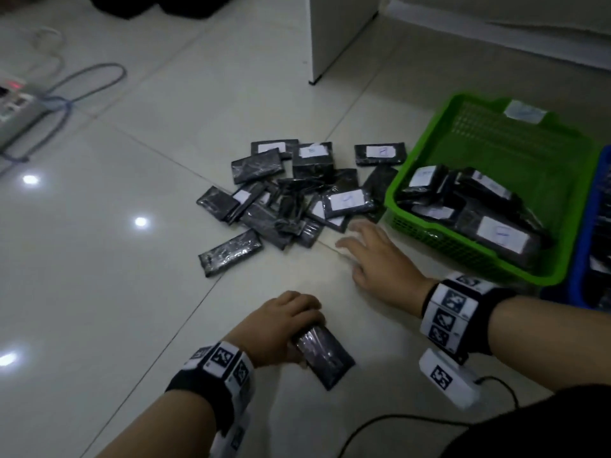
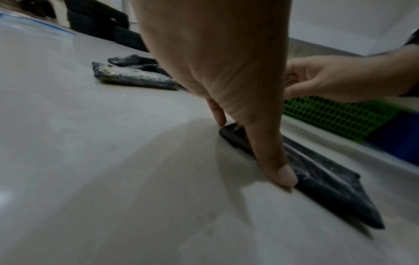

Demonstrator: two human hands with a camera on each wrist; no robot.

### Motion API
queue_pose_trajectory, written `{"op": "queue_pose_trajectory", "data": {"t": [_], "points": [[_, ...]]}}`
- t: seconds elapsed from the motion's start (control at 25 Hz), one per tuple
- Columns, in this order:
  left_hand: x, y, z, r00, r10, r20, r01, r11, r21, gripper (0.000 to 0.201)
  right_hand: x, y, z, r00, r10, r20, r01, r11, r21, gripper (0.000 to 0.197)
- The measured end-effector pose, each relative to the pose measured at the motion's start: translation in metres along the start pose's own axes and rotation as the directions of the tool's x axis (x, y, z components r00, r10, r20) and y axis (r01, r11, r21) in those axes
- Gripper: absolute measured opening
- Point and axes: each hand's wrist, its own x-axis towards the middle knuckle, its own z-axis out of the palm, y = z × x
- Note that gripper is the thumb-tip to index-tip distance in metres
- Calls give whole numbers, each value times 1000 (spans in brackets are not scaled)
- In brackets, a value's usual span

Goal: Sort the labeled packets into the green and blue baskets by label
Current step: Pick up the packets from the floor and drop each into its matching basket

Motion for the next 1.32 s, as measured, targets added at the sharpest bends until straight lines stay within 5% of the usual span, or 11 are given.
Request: {"op": "queue_pose_trajectory", "data": {"t": [0.12,0.24,0.32,0.4,0.52,0.64,0.76,0.96,1.12,1.32], "points": [[6,-1,-15,963,-251,-103,227,953,-200,61,51,-2,-13,999,26,29,-22,990,-141,57],[16,2,-36,800,-590,-114,403,668,-626,44,85,3,-21,990,67,122,-17,928,-373,60],[26,4,-49,715,-698,-41,314,373,-873,36,91,9,-24,985,71,159,30,830,-557,59],[36,6,-61,703,-710,45,198,134,-971,36,92,15,-24,983,51,173,82,726,-683,58],[46,9,-72,732,-677,74,83,-19,-996,26,89,18,-23,981,6,195,134,706,-695,58],[52,10,-80,730,-680,69,26,-73,-997,9,81,11,-20,984,21,174,81,827,-557,62],[56,6,-86,716,-698,-6,-90,-84,-992,13,70,8,-24,996,88,23,-85,992,-92,63],[75,7,-97,706,-703,-88,-186,-65,-980,30,49,14,-53,942,223,-252,-92,891,444,64],[108,16,-100,708,-694,-130,-198,-18,-980,22,29,36,-82,884,356,-302,-234,898,373,74],[161,48,-102,752,-640,-159,-132,90,-987,25,-20,101,-118,715,586,-381,-365,778,511,62]]}}
